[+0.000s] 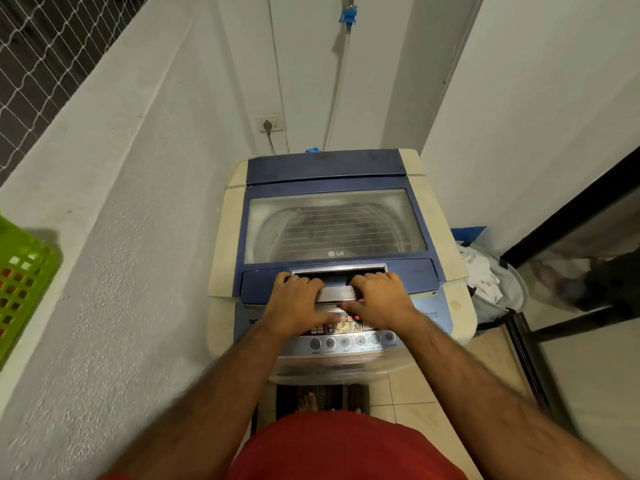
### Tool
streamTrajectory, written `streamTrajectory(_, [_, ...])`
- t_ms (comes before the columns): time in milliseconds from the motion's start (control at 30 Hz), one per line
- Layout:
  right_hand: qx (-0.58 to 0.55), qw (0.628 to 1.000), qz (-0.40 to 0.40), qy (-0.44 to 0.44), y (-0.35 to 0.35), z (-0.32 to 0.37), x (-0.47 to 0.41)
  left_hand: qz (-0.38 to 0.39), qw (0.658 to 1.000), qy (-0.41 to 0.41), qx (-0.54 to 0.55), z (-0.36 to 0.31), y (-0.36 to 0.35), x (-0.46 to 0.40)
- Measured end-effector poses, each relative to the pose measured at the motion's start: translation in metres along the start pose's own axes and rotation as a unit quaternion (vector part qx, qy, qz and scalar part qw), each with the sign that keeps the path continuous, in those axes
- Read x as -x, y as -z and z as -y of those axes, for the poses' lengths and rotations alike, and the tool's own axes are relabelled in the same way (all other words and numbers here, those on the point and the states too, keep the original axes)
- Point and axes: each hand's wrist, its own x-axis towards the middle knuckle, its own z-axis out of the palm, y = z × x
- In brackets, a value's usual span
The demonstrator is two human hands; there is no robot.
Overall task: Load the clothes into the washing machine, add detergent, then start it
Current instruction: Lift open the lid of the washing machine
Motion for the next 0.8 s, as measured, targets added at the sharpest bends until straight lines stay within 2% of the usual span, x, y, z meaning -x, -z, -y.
streamTrajectory(133, [-0.029, 0.999, -0.04, 0.013, 0.036, 0.001, 0.001, -0.069, 0.995, -0.02, 0.069, 0.008, 0.029, -0.005])
streamTrajectory(233, [-0.071, 0.994, -0.085, 0.022, 0.066, 0.001, 0.0, -0.083, 0.992, -0.037, 0.087, 0.014, 0.057, -0.012])
streamTrajectory(367, [-0.087, 0.972, -0.218, 0.006, 0.089, -0.001, -0.001, -0.117, 0.986, -0.047, 0.106, 0.016, 0.095, -0.019])
streamTrajectory(467, [-0.11, 0.948, -0.297, -0.02, 0.102, 0.002, -0.006, -0.186, 0.976, -0.05, 0.1, 0.017, 0.121, -0.025])
streamTrajectory(667, [-0.126, 0.901, -0.413, -0.044, 0.134, 0.016, -0.03, -0.366, 0.926, 0.049, 0.079, 0.013, 0.139, -0.027])
streamTrajectory(733, [-0.132, 0.888, -0.437, -0.056, 0.145, 0.019, -0.043, -0.387, 0.918, 0.071, 0.049, 0.015, 0.136, -0.028])
streamTrajectory(800, [-0.132, 0.878, -0.453, -0.073, 0.154, 0.022, -0.057, -0.375, 0.924, 0.073, 0.014, 0.021, 0.133, -0.032])
